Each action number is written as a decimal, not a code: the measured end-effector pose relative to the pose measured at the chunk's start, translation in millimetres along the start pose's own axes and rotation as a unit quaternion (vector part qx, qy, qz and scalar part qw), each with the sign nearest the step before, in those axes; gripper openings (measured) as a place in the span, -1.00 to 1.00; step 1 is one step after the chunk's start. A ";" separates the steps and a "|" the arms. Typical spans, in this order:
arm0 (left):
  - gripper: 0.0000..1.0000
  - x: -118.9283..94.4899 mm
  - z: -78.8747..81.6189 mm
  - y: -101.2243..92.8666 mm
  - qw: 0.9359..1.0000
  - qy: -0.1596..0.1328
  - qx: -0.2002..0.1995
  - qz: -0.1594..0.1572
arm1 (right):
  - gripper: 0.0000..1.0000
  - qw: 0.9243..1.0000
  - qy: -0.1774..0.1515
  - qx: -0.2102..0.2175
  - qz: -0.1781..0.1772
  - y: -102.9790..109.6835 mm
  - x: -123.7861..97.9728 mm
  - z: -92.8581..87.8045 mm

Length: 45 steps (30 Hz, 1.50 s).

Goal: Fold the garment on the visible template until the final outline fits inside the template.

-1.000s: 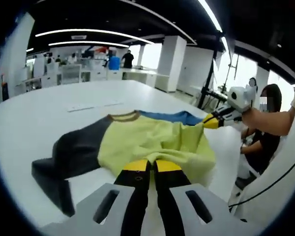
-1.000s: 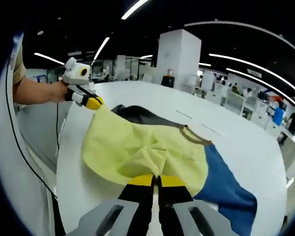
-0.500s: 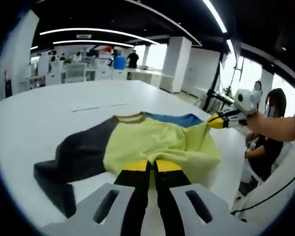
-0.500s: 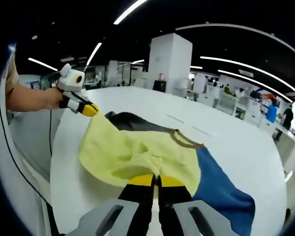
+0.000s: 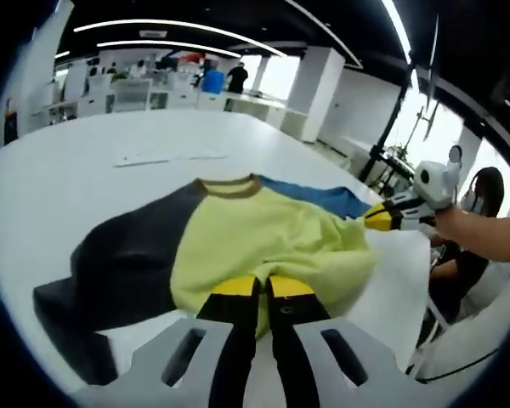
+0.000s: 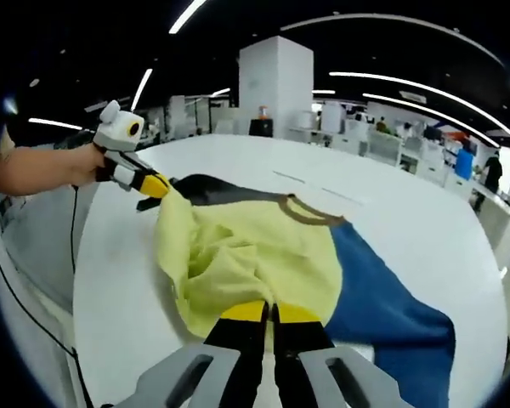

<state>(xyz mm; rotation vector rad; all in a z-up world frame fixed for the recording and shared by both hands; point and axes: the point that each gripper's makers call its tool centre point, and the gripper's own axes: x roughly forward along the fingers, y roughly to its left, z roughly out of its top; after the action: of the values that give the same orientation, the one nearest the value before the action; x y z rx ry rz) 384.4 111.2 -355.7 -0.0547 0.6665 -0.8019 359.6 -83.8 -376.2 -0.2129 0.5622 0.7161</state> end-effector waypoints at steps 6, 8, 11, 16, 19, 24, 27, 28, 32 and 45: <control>-0.97 16.0 -2.3 7.2 1.000 0.029 0.006 0.005 | -1.00 1.000 0.017 0.003 0.004 -0.7 7.6 -8.0; -0.97 22.3 -4.0 15.8 0.999 0.037 0.004 0.007 | -1.00 1.000 0.022 0.003 0.006 -1.1 9.9 -10.5; -0.97 28.1 -6.7 17.1 0.999 0.046 0.000 0.006 | -1.00 1.000 0.027 0.003 0.008 -2.5 13.8 -12.7; -0.96 38.3 -11.3 25.0 0.998 0.058 -0.005 0.010 | -1.00 0.999 0.036 0.008 0.012 -6.2 20.5 -17.4; -0.96 43.3 -14.2 30.3 0.998 0.068 -0.005 0.016 | -1.00 0.999 0.042 0.009 0.014 -7.8 24.0 -19.4; -0.95 51.1 -15.3 33.5 0.997 0.077 -0.007 0.021 | -1.00 0.998 0.053 0.012 0.020 -11.2 29.3 -22.0; -0.95 56.0 -18.5 35.3 0.996 0.088 -0.008 0.026 | -1.00 0.998 0.059 0.013 0.022 -12.7 30.4 -23.9; -0.95 57.0 -20.7 36.1 0.995 0.094 -0.009 0.029 | -1.00 0.998 0.063 0.015 0.023 -12.8 30.7 -25.1; -0.95 60.0 -27.8 38.6 0.993 0.108 -0.031 0.033 | -1.00 0.997 0.069 0.013 0.023 -12.6 31.1 -28.5; -0.49 37.6 -11.8 33.0 0.998 0.049 -0.028 0.012 | -0.98 0.998 0.046 0.022 0.021 -12.9 17.3 -22.7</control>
<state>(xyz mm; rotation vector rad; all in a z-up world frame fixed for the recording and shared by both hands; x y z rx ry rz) 418.0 111.3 -394.6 -0.0588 0.7817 -0.7671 369.5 -92.1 -404.7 -0.1947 0.6720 0.7369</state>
